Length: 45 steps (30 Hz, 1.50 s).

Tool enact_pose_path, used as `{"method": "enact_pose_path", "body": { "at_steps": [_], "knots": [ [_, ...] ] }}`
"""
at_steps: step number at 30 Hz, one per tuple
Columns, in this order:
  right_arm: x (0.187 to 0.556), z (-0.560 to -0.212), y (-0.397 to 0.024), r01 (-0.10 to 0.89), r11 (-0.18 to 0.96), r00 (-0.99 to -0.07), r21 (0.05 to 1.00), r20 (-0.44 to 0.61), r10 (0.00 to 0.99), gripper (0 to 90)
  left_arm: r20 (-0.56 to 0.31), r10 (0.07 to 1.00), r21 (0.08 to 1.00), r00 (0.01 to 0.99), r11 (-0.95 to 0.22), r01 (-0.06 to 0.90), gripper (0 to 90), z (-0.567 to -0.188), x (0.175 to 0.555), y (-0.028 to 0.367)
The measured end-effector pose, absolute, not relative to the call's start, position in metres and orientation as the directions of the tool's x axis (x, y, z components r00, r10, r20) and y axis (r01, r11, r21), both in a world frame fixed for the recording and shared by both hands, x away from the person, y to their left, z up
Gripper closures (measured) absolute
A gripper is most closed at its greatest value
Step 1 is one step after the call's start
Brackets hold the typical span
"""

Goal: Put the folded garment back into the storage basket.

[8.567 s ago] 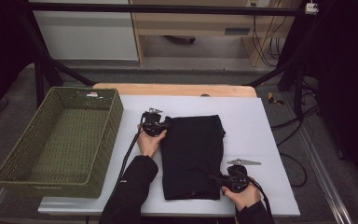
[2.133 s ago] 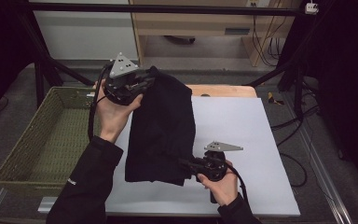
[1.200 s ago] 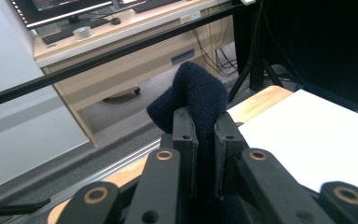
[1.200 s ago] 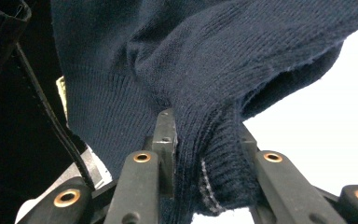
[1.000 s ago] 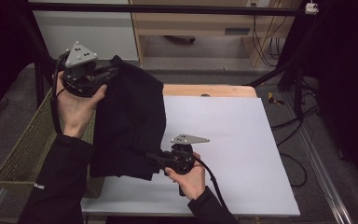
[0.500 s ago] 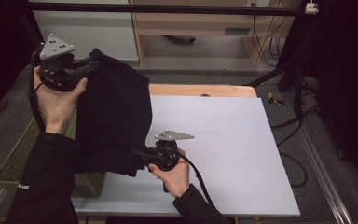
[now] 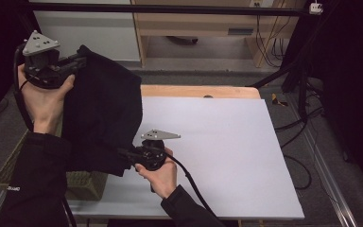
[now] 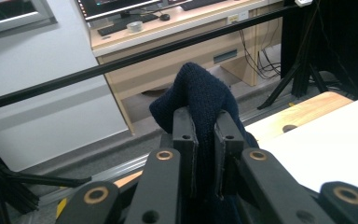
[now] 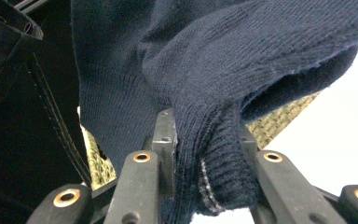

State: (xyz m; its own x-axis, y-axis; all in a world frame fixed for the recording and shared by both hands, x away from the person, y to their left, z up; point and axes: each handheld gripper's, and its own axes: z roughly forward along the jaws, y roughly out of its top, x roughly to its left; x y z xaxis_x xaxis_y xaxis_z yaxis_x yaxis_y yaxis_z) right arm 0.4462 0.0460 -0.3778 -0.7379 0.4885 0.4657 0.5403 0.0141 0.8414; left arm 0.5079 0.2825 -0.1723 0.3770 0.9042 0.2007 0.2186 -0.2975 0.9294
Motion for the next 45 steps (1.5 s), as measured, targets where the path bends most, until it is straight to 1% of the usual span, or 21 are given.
{"method": "enact_pose_path", "body": {
  "at_steps": [17, 22, 29, 30, 31, 32, 33, 34, 35, 36, 37, 38, 39, 40, 42, 43, 44, 45],
  "knots": [
    [0.452, -0.379, 0.090, 0.535, 0.016, -0.753, 0.845, 0.468, 0.462, 70.4, 0.211, 0.926, 0.925, 0.313, -0.293, 0.241, 81.6, -0.173, 0.511, 0.322],
    [0.452, -0.382, 0.114, 0.535, 0.018, -0.753, 0.845, 0.467, 0.463, 70.2, 0.207, 0.935, 0.923, 0.287, -0.284, 0.260, 81.6, -0.177, 0.514, 0.336],
    [0.450, -0.383, 0.136, 0.506, 0.032, -0.756, 0.862, 0.426, 0.496, 69.5, 0.212, 0.944, 0.917, 0.251, -0.281, 0.283, 81.6, -0.179, 0.521, 0.358],
    [0.448, -0.382, 0.144, 0.488, 0.043, -0.759, 0.872, 0.400, 0.514, 68.3, 0.197, 0.954, 0.916, 0.224, -0.260, 0.304, 81.3, -0.183, 0.530, 0.369],
    [0.447, -0.381, 0.148, 0.473, 0.049, -0.764, 0.880, 0.382, 0.520, 67.0, 0.183, 0.963, 0.914, 0.198, -0.241, 0.326, 80.8, -0.190, 0.539, 0.378],
    [0.445, -0.380, 0.153, 0.438, 0.079, -0.776, 0.896, 0.332, 0.537, 61.8, 0.183, 0.963, 0.914, 0.198, -0.241, 0.326, 78.7, -0.190, 0.539, 0.378],
    [0.445, -0.380, 0.157, 0.425, 0.114, -0.785, 0.898, 0.303, 0.540, 50.1, 0.173, 0.973, 0.905, 0.153, -0.219, 0.365, 73.4, -0.212, 0.558, 0.390],
    [0.445, -0.380, 0.157, 0.425, 0.114, -0.785, 0.898, 0.303, 0.540, 50.1, 0.173, 0.973, 0.905, 0.153, -0.219, 0.365, 64.7, -0.212, 0.558, 0.390],
    [0.445, -0.384, 0.161, 0.389, 0.227, -0.813, 0.893, 0.217, 0.540, 36.4, 0.108, 0.986, 0.918, 0.124, -0.147, 0.367, 56.7, -0.241, 0.569, 0.399],
    [0.445, -0.384, 0.161, 0.389, 0.227, -0.813, 0.893, 0.217, 0.540, 36.4, 0.108, 0.986, 0.918, 0.124, -0.147, 0.367, 56.2, -0.241, 0.569, 0.399],
    [0.445, -0.389, 0.155, 0.357, 0.284, -0.830, 0.890, 0.163, 0.533, 28.9, 0.035, 0.988, 0.918, 0.149, -0.090, 0.385, 55.2, -0.261, 0.573, 0.400],
    [0.445, -0.390, 0.150, 0.355, 0.278, -0.835, 0.893, 0.169, 0.524, 27.6, 0.035, 0.988, 0.918, 0.149, -0.090, 0.385, 52.6, -0.261, 0.573, 0.400],
    [0.445, -0.390, 0.141, 0.340, 0.257, -0.843, 0.905, 0.172, 0.510, 25.3, 0.028, 0.987, 0.912, 0.160, -0.090, 0.399, 46.2, -0.271, 0.575, 0.398],
    [0.445, -0.388, 0.132, 0.327, 0.243, -0.844, 0.913, 0.166, 0.511, 22.8, -0.003, 0.984, 0.892, 0.180, -0.079, 0.445, 42.2, -0.282, 0.576, 0.393],
    [0.445, -0.385, 0.117, 0.308, 0.230, -0.841, 0.923, 0.151, 0.520, 18.8, -0.015, 0.978, 0.889, 0.210, -0.083, 0.451, 40.1, -0.287, 0.574, 0.386],
    [0.445, -0.385, 0.117, 0.308, 0.230, -0.841, 0.923, 0.151, 0.520, 18.8, -0.015, 0.978, 0.889, 0.210, -0.083, 0.451, 37.3, -0.287, 0.574, 0.386],
    [0.446, -0.383, 0.106, 0.310, 0.227, -0.834, 0.923, 0.149, 0.531, 16.3, -0.031, 0.972, 0.887, 0.232, -0.081, 0.455, 37.3, -0.288, 0.573, 0.382],
    [0.447, -0.380, 0.089, 0.312, 0.218, -0.832, 0.925, 0.155, 0.533, 14.6, -0.054, 0.965, 0.888, 0.257, -0.072, 0.453, 32.2, -0.290, 0.570, 0.375]
  ]
}}
